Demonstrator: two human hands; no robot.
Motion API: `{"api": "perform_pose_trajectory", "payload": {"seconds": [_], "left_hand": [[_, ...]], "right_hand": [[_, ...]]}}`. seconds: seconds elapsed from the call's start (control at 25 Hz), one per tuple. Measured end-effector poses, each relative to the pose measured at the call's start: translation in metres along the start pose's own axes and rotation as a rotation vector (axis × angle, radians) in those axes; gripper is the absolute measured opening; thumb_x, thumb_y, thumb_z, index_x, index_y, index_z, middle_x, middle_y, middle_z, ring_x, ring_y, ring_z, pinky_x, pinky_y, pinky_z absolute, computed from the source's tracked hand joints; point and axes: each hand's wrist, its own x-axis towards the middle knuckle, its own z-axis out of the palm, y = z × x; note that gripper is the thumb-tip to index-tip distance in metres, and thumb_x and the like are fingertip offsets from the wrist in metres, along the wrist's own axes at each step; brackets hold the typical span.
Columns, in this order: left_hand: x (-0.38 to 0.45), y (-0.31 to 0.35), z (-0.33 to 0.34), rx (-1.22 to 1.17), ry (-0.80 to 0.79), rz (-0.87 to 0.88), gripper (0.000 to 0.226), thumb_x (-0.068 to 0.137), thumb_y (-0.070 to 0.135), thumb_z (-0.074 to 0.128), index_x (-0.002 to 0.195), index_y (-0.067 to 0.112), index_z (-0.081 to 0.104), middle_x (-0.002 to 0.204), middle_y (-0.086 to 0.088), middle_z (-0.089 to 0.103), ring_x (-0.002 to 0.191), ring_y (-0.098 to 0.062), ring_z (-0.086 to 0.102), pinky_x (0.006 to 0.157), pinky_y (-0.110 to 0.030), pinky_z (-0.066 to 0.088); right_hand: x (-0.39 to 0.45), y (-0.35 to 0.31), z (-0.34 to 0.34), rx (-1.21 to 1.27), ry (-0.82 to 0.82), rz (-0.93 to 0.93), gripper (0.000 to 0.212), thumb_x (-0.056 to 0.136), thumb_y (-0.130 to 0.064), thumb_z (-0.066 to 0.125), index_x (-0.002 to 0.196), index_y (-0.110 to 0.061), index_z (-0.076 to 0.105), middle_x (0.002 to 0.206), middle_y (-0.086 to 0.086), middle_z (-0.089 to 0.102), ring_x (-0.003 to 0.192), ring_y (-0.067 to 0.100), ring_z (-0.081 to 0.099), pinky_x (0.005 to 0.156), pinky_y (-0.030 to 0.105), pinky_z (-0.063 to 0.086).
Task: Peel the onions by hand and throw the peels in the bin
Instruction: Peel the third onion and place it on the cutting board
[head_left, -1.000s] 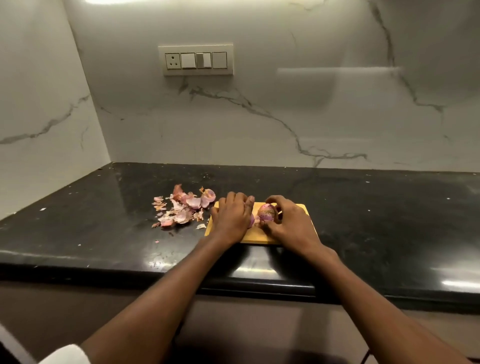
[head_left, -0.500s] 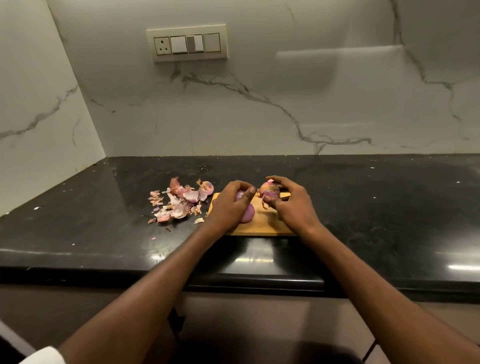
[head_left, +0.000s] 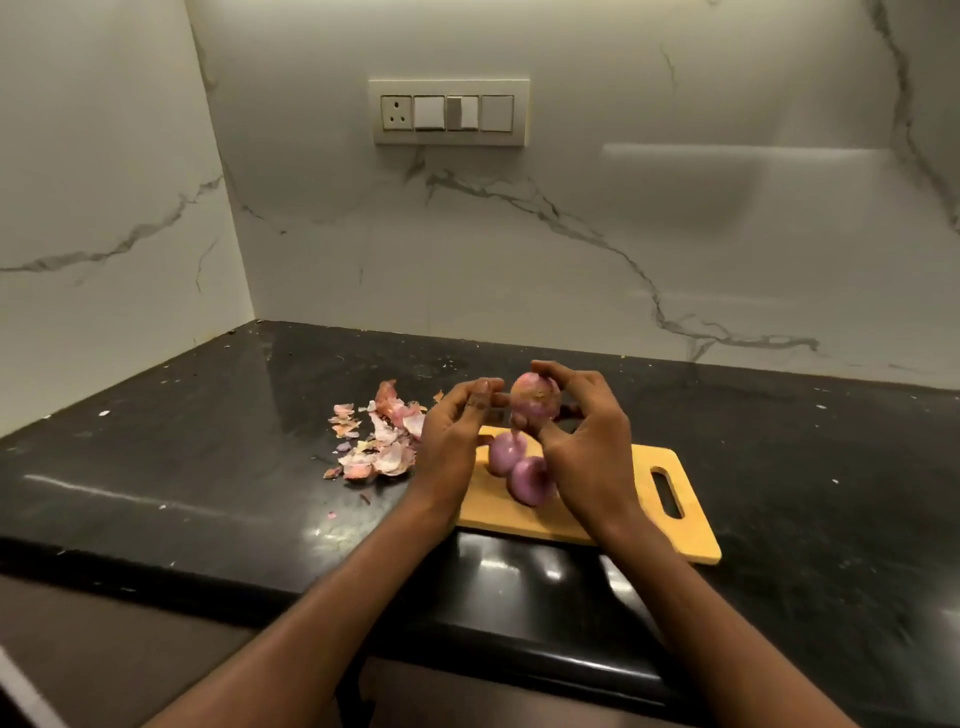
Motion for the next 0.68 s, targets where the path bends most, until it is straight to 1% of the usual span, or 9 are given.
{"api": "perform_pose_trajectory", "payload": {"seconds": [0.08, 0.16, 0.2, 0.24, 0.36, 0.44, 0.52, 0.6, 0.68], "left_hand": [[-0.004, 0.002, -0.017, -0.049, 0.024, 0.005, 0.042, 0.104, 0.044, 0.054, 0.123, 0.01, 0.07, 0.115, -0.009, 0.076, 0.111, -0.022, 0.072, 0.094, -0.044, 0.057], [-0.002, 0.002, -0.038, -0.076, 0.032, 0.013, 0.045, 0.101, 0.047, 0.056, 0.123, 0.011, 0.071, 0.118, -0.006, 0.075, 0.119, -0.012, 0.067, 0.099, -0.036, 0.053], [0.002, 0.0, -0.05, -0.111, 0.03, -0.005, 0.046, 0.102, 0.05, 0.056, 0.125, 0.013, 0.071, 0.124, -0.007, 0.073, 0.126, -0.015, 0.063, 0.103, -0.04, 0.051], [0.005, 0.002, -0.06, -0.164, 0.025, -0.031, 0.048, 0.103, 0.051, 0.055, 0.128, 0.013, 0.07, 0.128, -0.01, 0.07, 0.127, -0.019, 0.061, 0.102, -0.043, 0.052], [0.016, 0.008, -0.086, -0.334, 0.02, -0.084, 0.041, 0.106, 0.033, 0.053, 0.129, 0.001, 0.065, 0.114, -0.017, 0.072, 0.099, -0.024, 0.069, 0.082, -0.037, 0.059], [0.027, 0.013, -0.104, -0.387, 0.029, -0.089, 0.034, 0.105, 0.02, 0.054, 0.128, -0.002, 0.065, 0.109, -0.016, 0.073, 0.097, -0.023, 0.07, 0.084, -0.035, 0.058], [0.041, 0.015, -0.125, -0.452, 0.026, -0.101, 0.037, 0.102, 0.015, 0.054, 0.132, -0.004, 0.062, 0.116, -0.02, 0.07, 0.103, -0.028, 0.067, 0.091, -0.041, 0.054], [0.054, 0.014, -0.146, -0.499, 0.06, -0.138, 0.047, 0.093, 0.015, 0.056, 0.137, -0.004, 0.058, 0.121, -0.022, 0.066, 0.099, -0.03, 0.064, 0.082, -0.037, 0.054], [0.063, 0.009, -0.162, -0.52, 0.065, -0.157, 0.051, 0.087, 0.018, 0.058, 0.134, 0.0, 0.062, 0.117, -0.02, 0.066, 0.089, -0.026, 0.061, 0.072, -0.032, 0.049]], "right_hand": [[0.002, -0.01, 0.016, -0.152, -0.038, -0.177, 0.062, 0.08, 0.0, 0.081, 0.135, -0.023, 0.065, 0.127, -0.004, 0.054, 0.111, 0.011, 0.058, 0.091, 0.022, 0.055], [0.01, -0.019, 0.042, -0.191, -0.052, -0.258, 0.061, 0.081, -0.001, 0.081, 0.136, -0.022, 0.065, 0.127, -0.002, 0.052, 0.111, 0.014, 0.056, 0.091, 0.028, 0.057], [0.014, -0.023, 0.057, -0.198, -0.053, -0.285, 0.06, 0.081, 0.0, 0.08, 0.136, -0.021, 0.065, 0.127, -0.002, 0.052, 0.11, 0.015, 0.056, 0.091, 0.029, 0.056], [0.017, -0.027, 0.072, -0.201, -0.059, -0.305, 0.06, 0.081, 0.001, 0.079, 0.136, -0.021, 0.065, 0.126, -0.002, 0.052, 0.109, 0.016, 0.056, 0.09, 0.03, 0.056], [0.025, -0.032, 0.108, -0.195, -0.106, -0.331, 0.059, 0.082, 0.002, 0.076, 0.136, -0.02, 0.064, 0.128, -0.003, 0.056, 0.11, 0.016, 0.056, 0.091, 0.029, 0.054], [0.031, -0.035, 0.126, -0.155, -0.126, -0.346, 0.055, 0.083, 0.003, 0.074, 0.133, -0.018, 0.065, 0.128, -0.004, 0.063, 0.111, 0.015, 0.061, 0.094, 0.029, 0.055], [0.038, -0.038, 0.139, -0.053, -0.104, -0.301, 0.045, 0.085, 0.004, 0.071, 0.125, -0.016, 0.07, 0.119, -0.003, 0.072, 0.104, 0.013, 0.068, 0.091, 0.03, 0.058], [0.046, -0.038, 0.148, 0.015, -0.044, -0.237, 0.03, 0.089, 0.003, 0.068, 0.112, -0.014, 0.077, 0.103, -0.004, 0.078, 0.091, 0.009, 0.072, 0.083, 0.031, 0.06], [0.051, -0.037, 0.161, 0.014, -0.037, -0.181, 0.029, 0.091, 0.004, 0.063, 0.106, -0.015, 0.079, 0.095, -0.005, 0.079, 0.085, 0.008, 0.072, 0.079, 0.035, 0.061]]}}
